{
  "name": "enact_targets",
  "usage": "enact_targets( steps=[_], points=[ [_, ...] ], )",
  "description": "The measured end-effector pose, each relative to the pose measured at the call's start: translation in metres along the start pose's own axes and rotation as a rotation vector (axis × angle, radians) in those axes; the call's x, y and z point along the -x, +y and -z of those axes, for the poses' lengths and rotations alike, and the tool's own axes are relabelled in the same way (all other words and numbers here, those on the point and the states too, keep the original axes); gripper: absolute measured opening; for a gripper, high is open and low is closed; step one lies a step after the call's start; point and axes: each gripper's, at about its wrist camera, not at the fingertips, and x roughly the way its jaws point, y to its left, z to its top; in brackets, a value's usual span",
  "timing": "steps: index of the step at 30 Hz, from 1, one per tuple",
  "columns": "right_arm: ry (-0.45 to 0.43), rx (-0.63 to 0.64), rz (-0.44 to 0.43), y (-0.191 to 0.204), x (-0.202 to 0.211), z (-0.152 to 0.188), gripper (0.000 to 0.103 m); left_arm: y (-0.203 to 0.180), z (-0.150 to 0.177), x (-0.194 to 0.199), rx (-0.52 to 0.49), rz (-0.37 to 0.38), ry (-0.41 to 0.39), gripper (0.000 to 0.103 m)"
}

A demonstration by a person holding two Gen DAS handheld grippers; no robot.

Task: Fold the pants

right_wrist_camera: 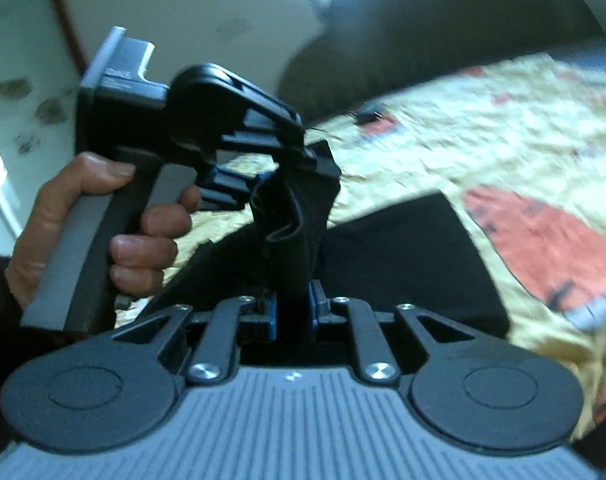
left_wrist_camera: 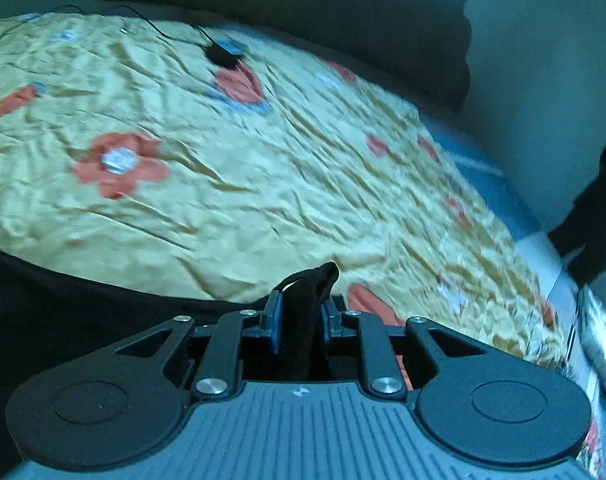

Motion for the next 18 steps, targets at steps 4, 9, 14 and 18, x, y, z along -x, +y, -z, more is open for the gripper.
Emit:
enact_targets(
  steps=[4, 9, 14, 18],
  points=[
    [0.02, -0.115, -0.011, -0.03, 0.003, 0.008, 0.015, -0.02, 0.006, -0.022, -0.056, -0.05, 0.031, 0.018],
    [-0.003, -0.19, -0.022, -0.048, 0.012, 0.009, 0.015, -0.041, 0.011, -0.028, -0.125, -0.073, 0.013, 0.018],
    [-0.002, -0.272, -0.039, -0.061, 0.026, 0.015, 0.015, -0.058, 0.018, -0.046, -0.2, -0.112, 0.027, 0.018],
    [0.011, -0.358, -0.054, -0.067, 0.035, 0.018, 0.015, -0.065, 0.02, -0.051, -0.258, -0.149, 0.035, 0.02]
  ],
)
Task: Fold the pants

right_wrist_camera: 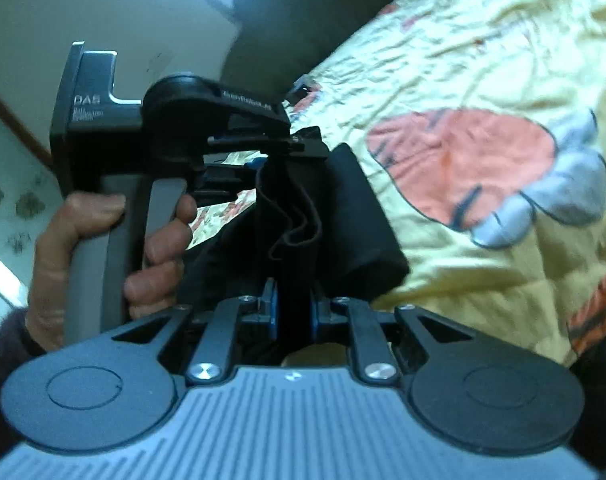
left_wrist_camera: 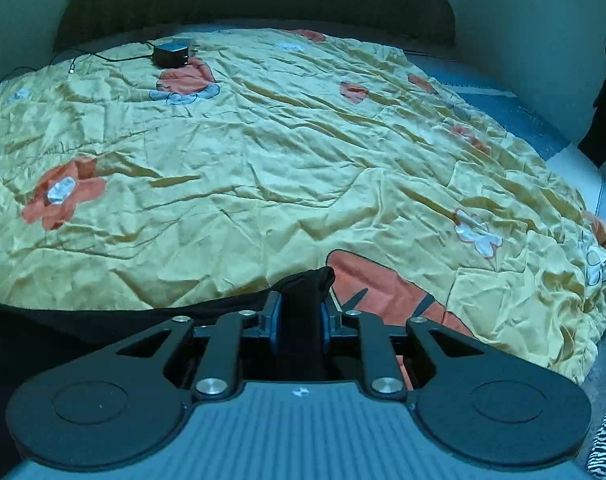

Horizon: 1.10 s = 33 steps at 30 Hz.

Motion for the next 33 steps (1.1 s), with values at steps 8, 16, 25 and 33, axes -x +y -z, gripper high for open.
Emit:
enact_targets(
  steps=[8, 16, 25, 33],
  points=[
    [0.022, -0.069, 0.007, -0.004, 0.005, -0.001, 0.013, 0.013, -0.009, 0.029, -0.069, -0.014, -0.022, 0.038],
    [-0.014, 0.043, 0.104, 0.014, 0.007, 0.0, 0.016, 0.033, -0.02, 0.071, -0.007, -0.062, -0.28, 0.078],
    [-0.195, 0.478, 0.362, 0.061, 0.025, 0.004, 0.066, 0.088, 0.046, 0.127, -0.035, -0.263, -0.405, 0.078],
    [-0.037, 0.91, 0.316, 0.121, -0.064, -0.017, 0.04, 0.134, 0.066, 0.093, -0.07, -0.287, -0.274, 0.078]
  ],
)
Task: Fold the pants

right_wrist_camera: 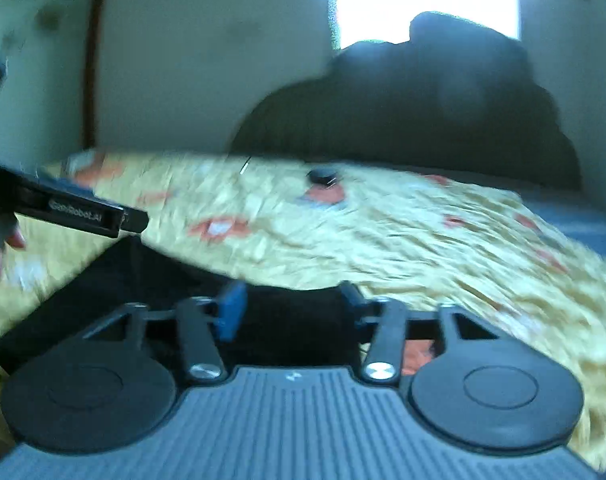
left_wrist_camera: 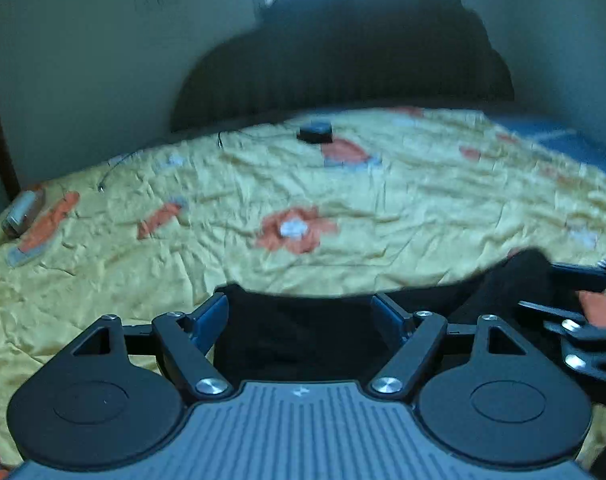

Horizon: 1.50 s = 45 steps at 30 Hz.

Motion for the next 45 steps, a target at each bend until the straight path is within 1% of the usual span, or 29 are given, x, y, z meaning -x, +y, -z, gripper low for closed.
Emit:
enact_targets(
  steps=[2, 3, 5, 6, 8, 10, 12, 13, 15, 17, 18, 19, 21, 23, 25, 27, 29, 30, 31, 32, 33, 34, 35, 38, 39, 41, 43, 44, 45],
  points=[
    [0.115, 0.031, 0.022, -0.003, -0.037, -0.004, 0.04, 0.004, 0.005, -0.018, -0.004, -0.077, 0.043, 0.078],
    [0.149, 0.032, 0.03, -0.006, -0.052, -0.004, 0.04, 0.009, 0.006, -0.028, 0.011, -0.122, 0.055, 0.078],
    [0.165, -0.006, 0.058, -0.018, -0.061, -0.005, 0.058, 0.023, 0.009, -0.041, 0.075, -0.154, 0.082, 0.078],
    [0.169, -0.021, 0.063, -0.023, -0.06, -0.005, 0.067, 0.031, 0.01, -0.043, 0.111, -0.138, 0.099, 0.078],
    [0.142, -0.039, 0.078, -0.024, -0.046, -0.007, 0.064, 0.041, 0.011, -0.037, 0.163, -0.104, 0.07, 0.078],
    [0.08, 0.0, 0.087, -0.013, -0.023, -0.01, 0.062, 0.046, 0.009, -0.034, 0.199, -0.063, 0.03, 0.078],
    [0.059, 0.043, 0.01, -0.001, -0.017, -0.014, 0.06, 0.041, 0.003, -0.035, 0.178, 0.009, 0.011, 0.078],
    [0.076, 0.083, -0.001, 0.006, -0.023, -0.015, 0.059, 0.038, 0.0, -0.039, 0.157, 0.007, 0.015, 0.078],
    [0.121, 0.121, 0.032, 0.013, -0.043, -0.012, 0.059, 0.035, -0.006, -0.058, 0.125, -0.044, 0.072, 0.078],
    [0.195, 0.105, 0.071, 0.005, -0.068, -0.009, 0.059, 0.045, -0.006, -0.078, 0.174, -0.093, 0.121, 0.078],
    [0.197, 0.085, 0.089, -0.003, -0.076, -0.008, 0.061, 0.051, -0.005, -0.081, 0.194, -0.103, 0.13, 0.078],
    [0.196, 0.058, 0.098, -0.009, -0.078, -0.009, 0.069, 0.055, -0.003, -0.083, 0.203, -0.127, 0.134, 0.078],
    [0.206, 0.009, 0.092, -0.019, -0.071, -0.012, 0.069, 0.06, 0.0, -0.076, 0.211, -0.159, 0.121, 0.078],
    [0.168, 0.015, 0.092, -0.012, -0.048, -0.012, 0.068, 0.062, 0.002, -0.062, 0.206, -0.15, 0.091, 0.078],
    [0.133, 0.051, 0.041, 0.001, -0.022, -0.01, 0.065, 0.06, 0.003, -0.039, 0.2, -0.126, 0.043, 0.078],
    [0.136, 0.066, -0.003, 0.009, -0.011, -0.002, 0.065, 0.053, 0.002, -0.03, 0.159, -0.093, 0.019, 0.078],
    [0.165, 0.092, 0.011, 0.012, -0.019, 0.007, 0.065, 0.043, 0.001, -0.037, 0.099, -0.125, 0.041, 0.078],
    [0.178, 0.11, 0.048, 0.01, -0.029, 0.012, 0.066, 0.041, 0.001, -0.046, 0.082, -0.141, 0.052, 0.078],
    [0.177, 0.087, 0.072, 0.003, -0.039, 0.016, 0.078, 0.042, 0.002, -0.056, 0.08, -0.169, 0.082, 0.078],
    [0.176, 0.027, 0.06, -0.007, -0.043, 0.018, 0.081, 0.044, 0.003, -0.063, 0.09, -0.186, 0.117, 0.078],
    [0.191, -0.048, 0.03, -0.017, -0.044, 0.016, 0.081, 0.047, 0.004, -0.061, 0.109, -0.171, 0.124, 0.078],
    [0.193, -0.11, 0.007, -0.026, -0.039, 0.013, 0.077, 0.05, 0.006, -0.054, 0.131, -0.159, 0.11, 0.078],
    [0.177, -0.135, 0.004, -0.029, -0.029, 0.012, 0.074, 0.053, 0.007, -0.046, 0.145, -0.159, 0.098, 0.078],
    [0.11, -0.113, 0.033, -0.025, 0.005, 0.011, 0.073, 0.056, 0.013, -0.015, 0.143, -0.171, 0.05, 0.078],
    [0.094, -0.125, -0.001, -0.023, 0.013, 0.014, 0.073, 0.057, 0.017, -0.004, 0.139, -0.178, 0.04, 0.078],
    [0.111, -0.117, -0.049, -0.019, 0.017, 0.022, 0.071, 0.058, 0.025, 0.015, 0.134, -0.179, 0.048, 0.078],
    [0.167, -0.023, 0.032, -0.01, 0.004, 0.035, 0.072, 0.058, 0.037, 0.034, 0.157, -0.163, 0.047, 0.078],
    [0.175, -0.01, 0.065, -0.01, -0.002, 0.041, 0.075, 0.058, 0.042, 0.039, 0.165, -0.163, 0.055, 0.078],
    [0.17, -0.045, 0.05, -0.015, 0.0, 0.041, 0.076, 0.057, 0.048, 0.041, 0.161, -0.17, 0.076, 0.078]
  ],
)
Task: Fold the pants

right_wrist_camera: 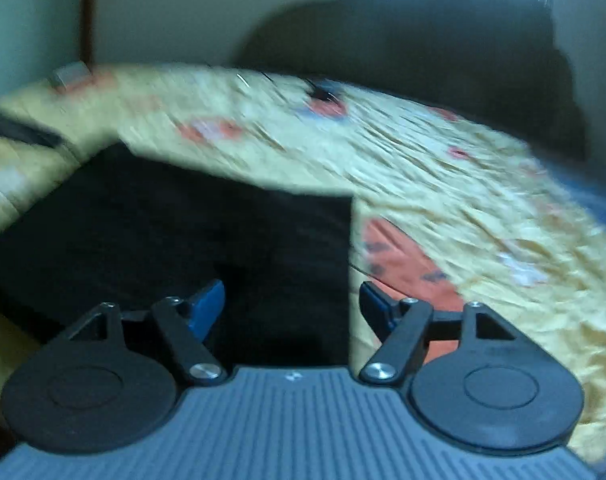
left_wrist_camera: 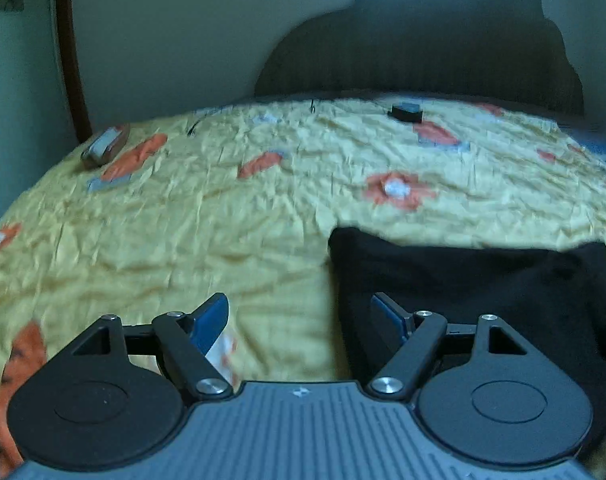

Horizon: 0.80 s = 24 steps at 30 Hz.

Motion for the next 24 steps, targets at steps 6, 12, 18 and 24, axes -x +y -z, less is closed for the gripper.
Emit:
enact_targets(
  steps=[6, 12, 18, 24],
  points=[
    [-0.062, -0.09, -0.043, -0.006, 0.022, -0.005, 0.076, -0.004, 0.016, -0.002, 0.018, -0.055, 0.054, 0.078],
    [0.017, -0.097, -0.036, -0.001, 0.012, 0.002, 0.077, 0.006, 0.015, 0.009, 0.087, -0.056, 0.092, 0.078],
    [-0.058, -0.123, -0.016, -0.004, 0.037, -0.009, 0.079, 0.009, 0.014, 0.02, 0.094, -0.071, 0.099, 0.078],
    [-0.064, -0.16, -0.021, 0.0, 0.05, -0.008, 0.079, 0.008, 0.015, 0.034, 0.091, -0.073, 0.088, 0.078]
  ],
)
